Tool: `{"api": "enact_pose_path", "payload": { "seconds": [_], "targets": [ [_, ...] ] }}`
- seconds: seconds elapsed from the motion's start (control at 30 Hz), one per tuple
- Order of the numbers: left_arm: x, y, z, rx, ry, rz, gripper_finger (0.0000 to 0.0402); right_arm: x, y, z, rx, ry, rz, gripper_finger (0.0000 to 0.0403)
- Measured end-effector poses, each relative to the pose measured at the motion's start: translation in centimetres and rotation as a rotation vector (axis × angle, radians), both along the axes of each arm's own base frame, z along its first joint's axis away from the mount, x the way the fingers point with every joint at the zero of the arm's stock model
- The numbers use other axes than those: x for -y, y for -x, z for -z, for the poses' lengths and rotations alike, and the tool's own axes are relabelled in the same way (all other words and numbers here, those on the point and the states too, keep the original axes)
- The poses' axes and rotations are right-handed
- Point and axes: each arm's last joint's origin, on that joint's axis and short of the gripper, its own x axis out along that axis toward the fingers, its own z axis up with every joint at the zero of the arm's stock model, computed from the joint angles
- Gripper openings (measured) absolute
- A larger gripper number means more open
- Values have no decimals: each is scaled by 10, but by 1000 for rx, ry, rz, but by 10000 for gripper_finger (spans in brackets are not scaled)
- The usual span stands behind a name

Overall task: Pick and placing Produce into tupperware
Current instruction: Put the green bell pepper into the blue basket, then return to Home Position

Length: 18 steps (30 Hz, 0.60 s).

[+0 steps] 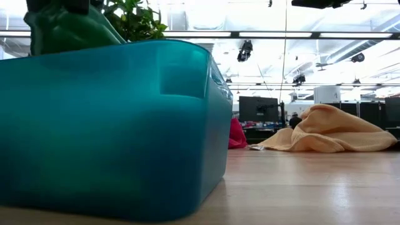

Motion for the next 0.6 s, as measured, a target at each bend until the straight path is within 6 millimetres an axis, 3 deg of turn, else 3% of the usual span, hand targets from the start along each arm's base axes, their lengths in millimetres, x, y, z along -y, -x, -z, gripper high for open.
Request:
{"api": "enact_pose_path", "payload": {
  "seconds": [0.4, 0.6],
  "targets": [
    [-2, -12, -4, 156, -71, 168, 295, 0, 0, 0, -1, 1, 0, 68],
    [-9, -26, -13, 360, -285, 341, 283, 0, 0, 0, -1, 1, 1, 68]
  ]
}}
